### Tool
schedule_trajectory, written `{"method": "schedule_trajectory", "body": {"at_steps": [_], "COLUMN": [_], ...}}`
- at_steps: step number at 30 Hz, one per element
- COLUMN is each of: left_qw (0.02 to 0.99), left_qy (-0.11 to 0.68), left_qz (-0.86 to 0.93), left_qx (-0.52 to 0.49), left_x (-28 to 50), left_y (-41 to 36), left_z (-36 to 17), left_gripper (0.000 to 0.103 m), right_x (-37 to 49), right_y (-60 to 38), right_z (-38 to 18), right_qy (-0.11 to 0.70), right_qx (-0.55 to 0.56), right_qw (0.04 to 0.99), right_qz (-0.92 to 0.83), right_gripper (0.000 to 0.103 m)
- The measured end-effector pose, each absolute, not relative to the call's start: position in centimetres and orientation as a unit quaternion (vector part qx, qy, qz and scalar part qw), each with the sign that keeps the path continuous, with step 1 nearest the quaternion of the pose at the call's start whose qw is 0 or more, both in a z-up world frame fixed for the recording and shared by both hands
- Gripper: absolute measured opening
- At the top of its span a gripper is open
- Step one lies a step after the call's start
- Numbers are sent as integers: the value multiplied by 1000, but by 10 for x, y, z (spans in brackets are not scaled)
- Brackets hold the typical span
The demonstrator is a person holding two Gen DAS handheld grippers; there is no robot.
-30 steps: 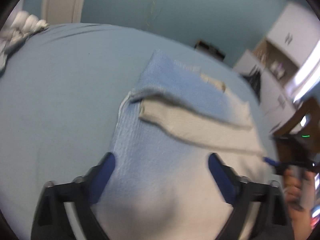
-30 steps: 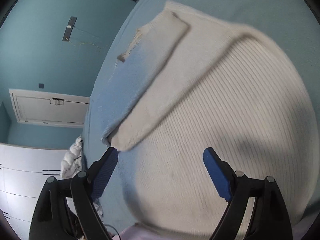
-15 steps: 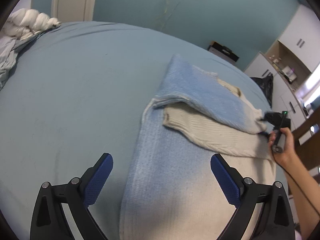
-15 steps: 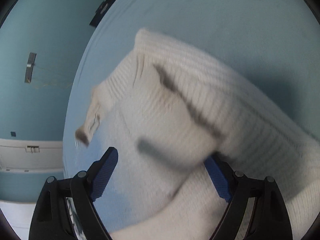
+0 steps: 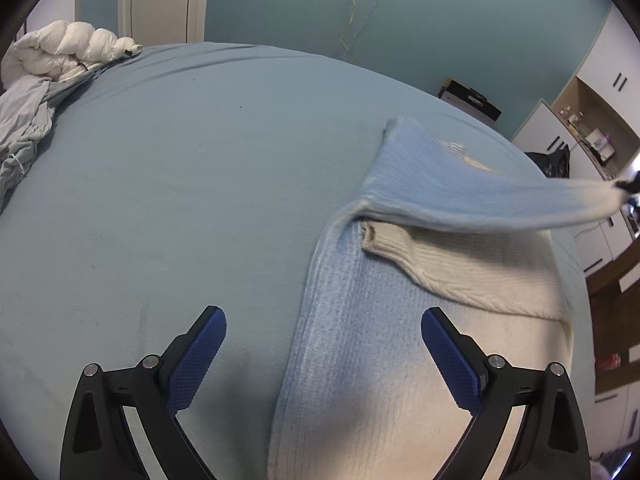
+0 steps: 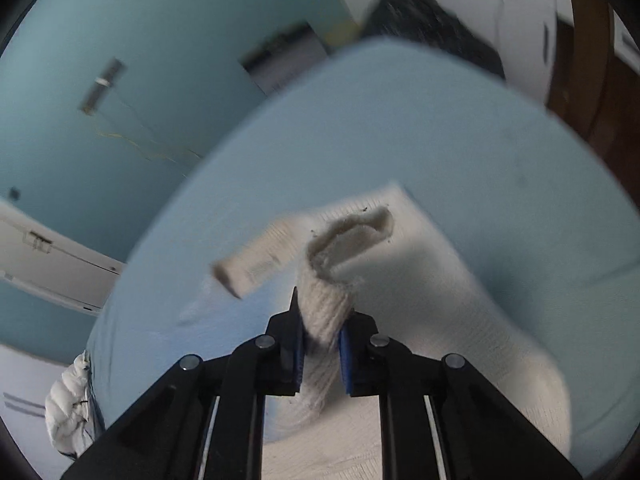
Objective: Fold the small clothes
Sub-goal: 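Grasp the light blue sleeve cuff with the right gripper and pull it straight, then open the right gripper and withdraw both tools from the sweater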
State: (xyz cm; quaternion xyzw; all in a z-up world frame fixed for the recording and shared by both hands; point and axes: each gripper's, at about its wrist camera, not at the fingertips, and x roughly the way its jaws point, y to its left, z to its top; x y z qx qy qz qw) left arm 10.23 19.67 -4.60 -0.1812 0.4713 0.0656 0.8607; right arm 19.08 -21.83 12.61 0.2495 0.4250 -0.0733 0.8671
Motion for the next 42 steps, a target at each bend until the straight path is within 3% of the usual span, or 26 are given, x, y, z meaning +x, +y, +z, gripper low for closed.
{"method": "schedule_trajectory", "body": {"at_steps": [4, 8, 9, 10, 12, 14, 18, 21, 22, 25, 29, 30, 31, 34, 42], "left_qw": [863, 863, 861, 860, 860, 861, 863, 863, 864, 867, 868, 868, 868, 866, 867], "left_qy": [469, 473, 475, 476, 475, 473, 474, 478, 479, 479, 481, 482, 482, 486, 491], "left_qz": [61, 59, 58, 58, 54, 52, 52, 51, 52, 53, 47, 46, 45, 42, 30], "left_qx": [-179, -170, -170, -171, -177, -177, -170, -154, -146, -123, -112, -112, -113, -111, -84], "left_x": [100, 101, 101, 101, 100, 100, 103, 104, 104, 104, 104, 105, 104, 105, 101], "left_y": [196, 193, 193, 193, 194, 193, 188, 182, 179, 172, 169, 169, 169, 167, 151], "left_z": [-43, -43, -43, -43, -41, -40, -40, -42, -42, -42, -44, -44, -45, -48, -47], "left_gripper": [99, 99, 99, 99, 99, 99, 99, 99, 99, 99, 99, 99, 99, 99, 99], "right_x": [155, 135, 129, 123, 113, 100, 90, 102, 114, 145, 184, 183, 183, 177, 106], "right_y": [-230, -253, -266, -276, -297, -323, -332, -307, -295, -267, -233, -224, -217, -206, -226], "right_z": [165, 107, 83, 55, -3, -42, -29, -11, -8, -33, -98, -109, -116, -117, -50], "right_qy": [376, 421, 449, 483, 554, 607, 570, 543, 535, 543, 604, 615, 610, 584, 588], "right_qx": [207, 187, 179, 173, 176, 203, 255, 267, 274, 261, 154, 126, 89, 32, 140], "right_qw": [900, 881, 869, 852, 805, 752, 766, 789, 794, 796, 777, 772, 782, 805, 796], "right_qz": [-78, -109, -108, -104, -119, -158, -149, -104, -92, -64, -90, -96, -97, -100, -40], "right_gripper": [10, 14, 23, 38, 53, 53, 57, 86, 89, 89, 89, 90, 98, 100, 100]}}
